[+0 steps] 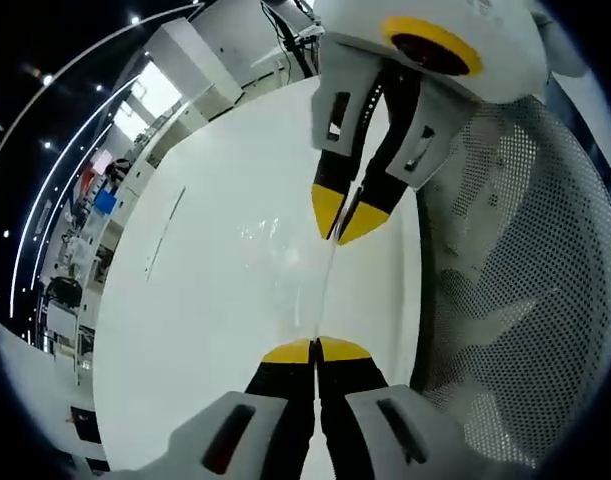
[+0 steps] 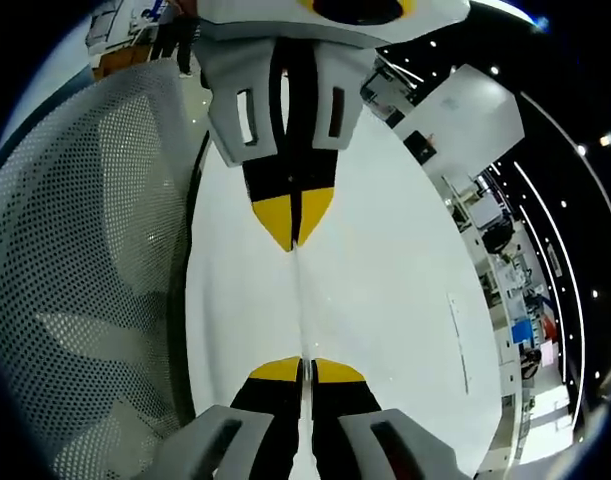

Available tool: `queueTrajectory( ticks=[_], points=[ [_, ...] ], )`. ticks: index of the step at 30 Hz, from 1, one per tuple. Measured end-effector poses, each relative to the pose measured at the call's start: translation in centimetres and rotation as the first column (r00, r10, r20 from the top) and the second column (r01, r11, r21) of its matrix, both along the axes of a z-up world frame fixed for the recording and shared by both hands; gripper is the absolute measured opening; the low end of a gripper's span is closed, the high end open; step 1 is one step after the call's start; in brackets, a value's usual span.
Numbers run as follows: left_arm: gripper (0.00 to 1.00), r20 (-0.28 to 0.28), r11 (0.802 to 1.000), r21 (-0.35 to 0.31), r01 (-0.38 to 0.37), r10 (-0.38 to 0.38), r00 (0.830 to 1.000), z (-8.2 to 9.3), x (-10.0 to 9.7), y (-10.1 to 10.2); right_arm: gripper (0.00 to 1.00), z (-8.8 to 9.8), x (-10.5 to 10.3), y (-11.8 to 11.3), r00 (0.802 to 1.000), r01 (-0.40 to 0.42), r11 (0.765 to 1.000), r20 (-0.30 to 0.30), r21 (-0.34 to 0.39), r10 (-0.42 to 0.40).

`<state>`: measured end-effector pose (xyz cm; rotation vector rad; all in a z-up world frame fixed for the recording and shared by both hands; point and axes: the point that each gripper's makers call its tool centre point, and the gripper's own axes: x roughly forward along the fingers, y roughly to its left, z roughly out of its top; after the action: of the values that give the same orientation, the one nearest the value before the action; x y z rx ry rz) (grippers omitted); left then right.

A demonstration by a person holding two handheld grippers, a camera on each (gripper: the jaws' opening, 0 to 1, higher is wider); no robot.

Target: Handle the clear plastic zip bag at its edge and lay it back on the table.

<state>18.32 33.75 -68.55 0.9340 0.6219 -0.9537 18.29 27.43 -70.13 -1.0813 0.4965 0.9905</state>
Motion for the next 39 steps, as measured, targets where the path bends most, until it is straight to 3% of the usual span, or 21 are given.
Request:
queueTrajectory(
  ticks=[28, 33, 39],
  points=[
    [0.0, -0.02, 0.996, 0.008, -0.086, 0.086, 0.996, -0.6, 0.3, 2.8, 0.0, -0.7, 0.6, -1.2, 0.999, 0.041, 0.999, -0.029, 0.003, -0.041],
    [0.0, -0.024, 0.991, -0.004, -0.134, 0.134, 0.991, -0.4, 0.3, 3.5, 0.0, -1.2, 0.1, -1.2, 0.999, 0.006, 1.0, -0.052, 0.004, -0.005],
    [0.0, -0.015, 0.982, -0.008, -0.189, 0.189, 0.982, -0.1, -0.1, 4.2, 0.0, -0.7, 1.0, -0.2, 0.997, -0.062, 0.998, -0.053, -0.027, 0.06]
  ],
)
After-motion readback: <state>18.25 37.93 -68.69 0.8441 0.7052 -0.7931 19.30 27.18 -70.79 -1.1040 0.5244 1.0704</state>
